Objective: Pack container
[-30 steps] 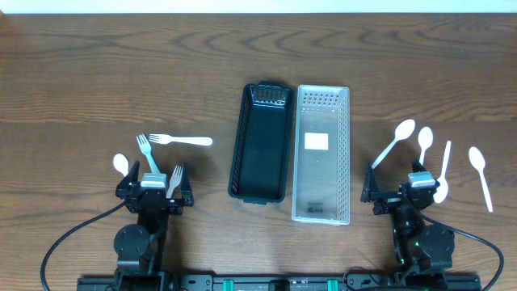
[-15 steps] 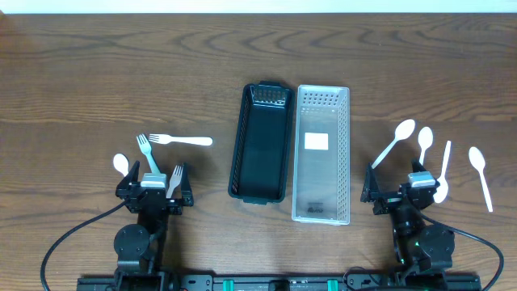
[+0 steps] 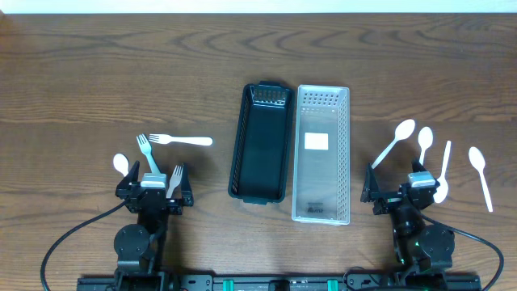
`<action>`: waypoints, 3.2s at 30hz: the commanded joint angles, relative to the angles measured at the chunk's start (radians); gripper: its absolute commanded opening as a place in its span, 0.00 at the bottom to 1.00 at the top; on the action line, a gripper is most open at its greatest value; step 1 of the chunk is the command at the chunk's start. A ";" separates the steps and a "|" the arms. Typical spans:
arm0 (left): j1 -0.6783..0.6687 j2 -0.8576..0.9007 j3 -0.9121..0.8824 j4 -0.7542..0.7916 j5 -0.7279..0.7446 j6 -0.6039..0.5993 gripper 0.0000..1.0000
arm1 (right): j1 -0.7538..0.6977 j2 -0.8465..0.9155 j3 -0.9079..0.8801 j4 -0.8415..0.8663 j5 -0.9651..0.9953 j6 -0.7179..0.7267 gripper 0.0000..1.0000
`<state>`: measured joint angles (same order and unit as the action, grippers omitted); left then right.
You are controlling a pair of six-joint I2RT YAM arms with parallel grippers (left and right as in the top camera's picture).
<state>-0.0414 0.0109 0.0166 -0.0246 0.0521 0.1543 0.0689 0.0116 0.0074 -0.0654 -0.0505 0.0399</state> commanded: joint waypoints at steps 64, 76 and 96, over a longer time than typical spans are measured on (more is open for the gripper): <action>-0.003 0.095 0.236 -0.084 -0.007 -0.257 0.98 | 0.002 0.277 0.269 -0.179 -0.043 0.156 0.99; -0.003 0.791 1.089 -0.832 0.000 -0.256 0.98 | 0.002 0.896 0.916 -0.727 -0.151 -0.107 0.99; -0.003 1.266 1.324 -1.068 0.000 -0.254 0.78 | 0.133 1.545 1.448 -0.890 -0.190 -0.161 0.01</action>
<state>-0.0414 1.2602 1.3239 -1.0805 0.0525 -0.1001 0.1596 1.4754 1.4456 -0.9585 -0.2466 -0.1074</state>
